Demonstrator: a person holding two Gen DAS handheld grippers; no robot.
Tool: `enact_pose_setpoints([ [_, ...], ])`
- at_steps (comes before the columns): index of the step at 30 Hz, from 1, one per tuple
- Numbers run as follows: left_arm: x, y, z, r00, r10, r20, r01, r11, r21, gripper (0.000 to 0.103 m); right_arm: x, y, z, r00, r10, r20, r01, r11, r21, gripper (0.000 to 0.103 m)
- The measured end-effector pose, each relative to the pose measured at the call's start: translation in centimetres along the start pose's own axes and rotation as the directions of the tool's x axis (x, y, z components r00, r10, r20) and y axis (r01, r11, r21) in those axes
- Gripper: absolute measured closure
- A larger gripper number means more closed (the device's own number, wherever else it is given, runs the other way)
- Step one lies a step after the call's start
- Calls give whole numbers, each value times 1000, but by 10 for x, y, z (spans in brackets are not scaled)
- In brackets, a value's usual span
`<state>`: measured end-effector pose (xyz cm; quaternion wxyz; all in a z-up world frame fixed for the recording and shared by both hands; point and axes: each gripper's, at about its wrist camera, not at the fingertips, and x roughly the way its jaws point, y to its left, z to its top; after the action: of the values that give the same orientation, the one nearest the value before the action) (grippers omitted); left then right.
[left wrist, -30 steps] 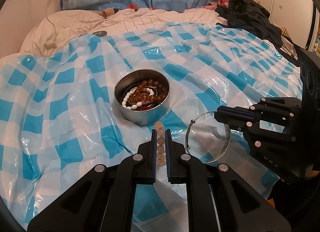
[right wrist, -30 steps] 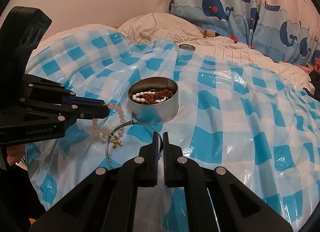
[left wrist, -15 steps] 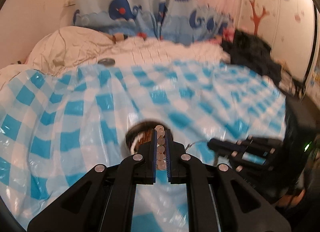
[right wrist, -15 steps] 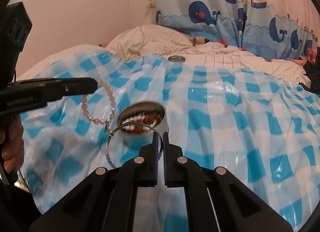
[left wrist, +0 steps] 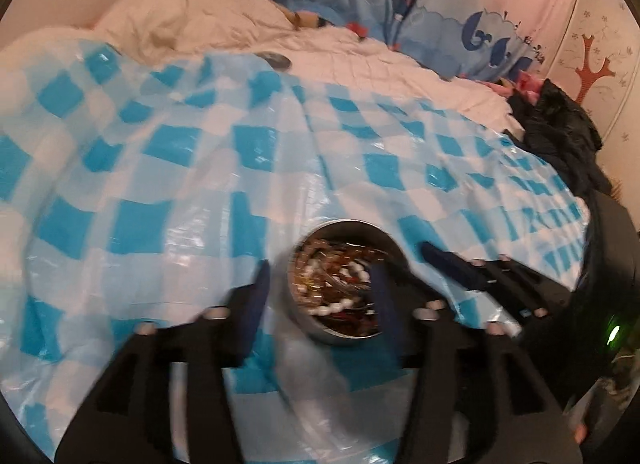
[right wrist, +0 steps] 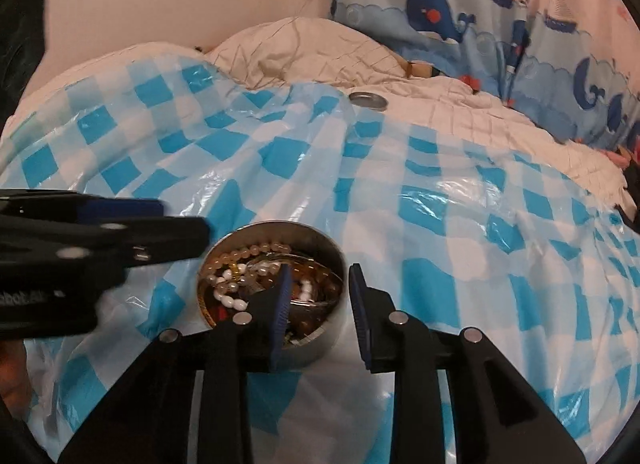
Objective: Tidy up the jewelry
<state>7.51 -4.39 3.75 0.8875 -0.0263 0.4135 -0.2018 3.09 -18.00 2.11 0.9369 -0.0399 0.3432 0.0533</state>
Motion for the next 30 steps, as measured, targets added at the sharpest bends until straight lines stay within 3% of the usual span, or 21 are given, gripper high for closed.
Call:
enact_pose_setpoints([
  [4, -6, 0, -12, 997, 80, 6, -80, 996, 31, 20, -27, -15, -11, 1000, 1, 8, -1, 999, 41, 61],
  [6, -7, 1, -20, 995, 104, -3, -104, 994, 29, 12, -43, -22, -25, 1000, 16, 2, -16, 997, 81, 44],
  [7, -8, 1, -26, 993, 120, -1, -120, 992, 30, 8, -48, -24, -33, 1000, 23, -2, -22, 995, 97, 42],
  [12, -15, -8, -48, 988, 154, 14, -155, 985, 77, 8, -71, -27, -68, 999, 40, -21, -36, 982, 187, 33],
  [20, -14, -15, -74, 977, 215, 10, -214, 970, 116, 8, -74, -15, -70, 998, 69, 2, -68, 980, 185, 30],
  [26, -7, -15, -78, 968, 250, -17, -248, 965, 92, 8, -77, -26, -69, 999, -4, 35, -4, 975, 224, 26],
  [30, -5, -18, -81, 978, 206, -21, -204, 975, 90, 8, -75, -34, -68, 998, -54, 42, 42, 969, 244, 24],
])
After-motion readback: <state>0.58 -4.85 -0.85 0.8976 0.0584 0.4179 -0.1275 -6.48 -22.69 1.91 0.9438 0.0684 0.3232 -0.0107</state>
